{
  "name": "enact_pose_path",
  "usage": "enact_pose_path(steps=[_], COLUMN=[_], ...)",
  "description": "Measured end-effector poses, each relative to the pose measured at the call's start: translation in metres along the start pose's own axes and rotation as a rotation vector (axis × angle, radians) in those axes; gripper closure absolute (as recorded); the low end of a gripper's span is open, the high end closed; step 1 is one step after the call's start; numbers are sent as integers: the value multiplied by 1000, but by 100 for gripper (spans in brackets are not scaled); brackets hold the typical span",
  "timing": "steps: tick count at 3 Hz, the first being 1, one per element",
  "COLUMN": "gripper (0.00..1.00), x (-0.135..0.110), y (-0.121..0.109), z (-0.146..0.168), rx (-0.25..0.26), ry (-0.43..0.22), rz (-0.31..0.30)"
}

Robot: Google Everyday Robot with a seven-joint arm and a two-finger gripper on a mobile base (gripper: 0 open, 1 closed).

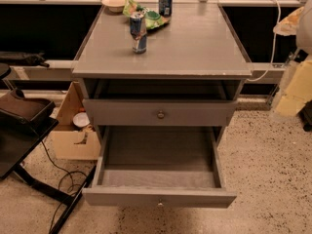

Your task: Place redbull can into middle drawer

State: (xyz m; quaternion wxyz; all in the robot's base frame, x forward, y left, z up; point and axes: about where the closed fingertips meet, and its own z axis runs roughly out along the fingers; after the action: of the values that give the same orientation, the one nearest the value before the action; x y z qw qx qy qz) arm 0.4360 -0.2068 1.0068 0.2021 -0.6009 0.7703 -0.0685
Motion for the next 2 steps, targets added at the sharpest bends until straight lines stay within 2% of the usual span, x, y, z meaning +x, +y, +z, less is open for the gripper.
enact_pose_path(steps=[1, 2], gripper=[0, 0], x=[0, -4], y=[0, -20], z=[0, 8], rx=[3, 38], ry=[-1, -55], rz=[0, -4])
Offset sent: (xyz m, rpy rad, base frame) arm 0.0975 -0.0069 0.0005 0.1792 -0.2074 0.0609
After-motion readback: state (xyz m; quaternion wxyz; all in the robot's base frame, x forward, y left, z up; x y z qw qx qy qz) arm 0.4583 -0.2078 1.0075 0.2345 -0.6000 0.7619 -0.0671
